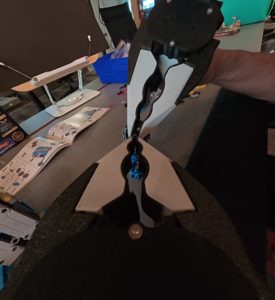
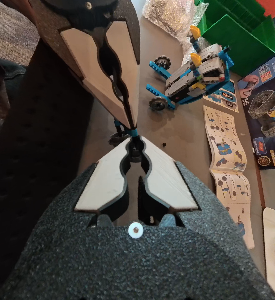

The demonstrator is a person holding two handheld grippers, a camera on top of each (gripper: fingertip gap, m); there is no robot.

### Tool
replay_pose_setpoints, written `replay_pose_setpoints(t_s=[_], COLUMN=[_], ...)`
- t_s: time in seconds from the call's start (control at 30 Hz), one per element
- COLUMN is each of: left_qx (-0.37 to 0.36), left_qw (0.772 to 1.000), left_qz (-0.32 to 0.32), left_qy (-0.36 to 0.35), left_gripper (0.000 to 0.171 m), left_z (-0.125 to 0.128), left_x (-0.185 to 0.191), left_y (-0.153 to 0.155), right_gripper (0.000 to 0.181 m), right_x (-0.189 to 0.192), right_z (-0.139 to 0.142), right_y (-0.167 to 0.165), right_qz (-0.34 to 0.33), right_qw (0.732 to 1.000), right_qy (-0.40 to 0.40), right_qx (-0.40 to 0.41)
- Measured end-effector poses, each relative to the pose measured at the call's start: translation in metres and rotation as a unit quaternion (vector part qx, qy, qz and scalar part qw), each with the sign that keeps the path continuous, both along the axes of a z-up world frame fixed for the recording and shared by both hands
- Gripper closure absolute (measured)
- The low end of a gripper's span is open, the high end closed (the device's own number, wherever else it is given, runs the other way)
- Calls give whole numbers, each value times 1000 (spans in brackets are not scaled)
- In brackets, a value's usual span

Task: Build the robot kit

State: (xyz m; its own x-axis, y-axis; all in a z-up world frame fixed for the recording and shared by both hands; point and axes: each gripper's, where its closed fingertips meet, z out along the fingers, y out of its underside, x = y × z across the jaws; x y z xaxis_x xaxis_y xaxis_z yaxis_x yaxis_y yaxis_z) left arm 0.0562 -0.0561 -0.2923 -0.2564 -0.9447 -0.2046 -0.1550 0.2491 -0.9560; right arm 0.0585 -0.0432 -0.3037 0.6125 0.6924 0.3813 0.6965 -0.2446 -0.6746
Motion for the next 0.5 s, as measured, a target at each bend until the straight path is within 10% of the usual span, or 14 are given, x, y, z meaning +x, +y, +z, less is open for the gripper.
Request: replay_pose_setpoints(t_s=[0.5], left_qx=[-7], left_qw=[1000], left_qz=[-1], left_qy=[-13], left_gripper=[171], left_z=[5], left_x=[-4], left_y=[2], right_gripper=[176], right_x=[-1], right_z=[-1], right_y=[0], right_qz=[1], right_qw=[1000], right_qy=[-4], right_qx=[1])
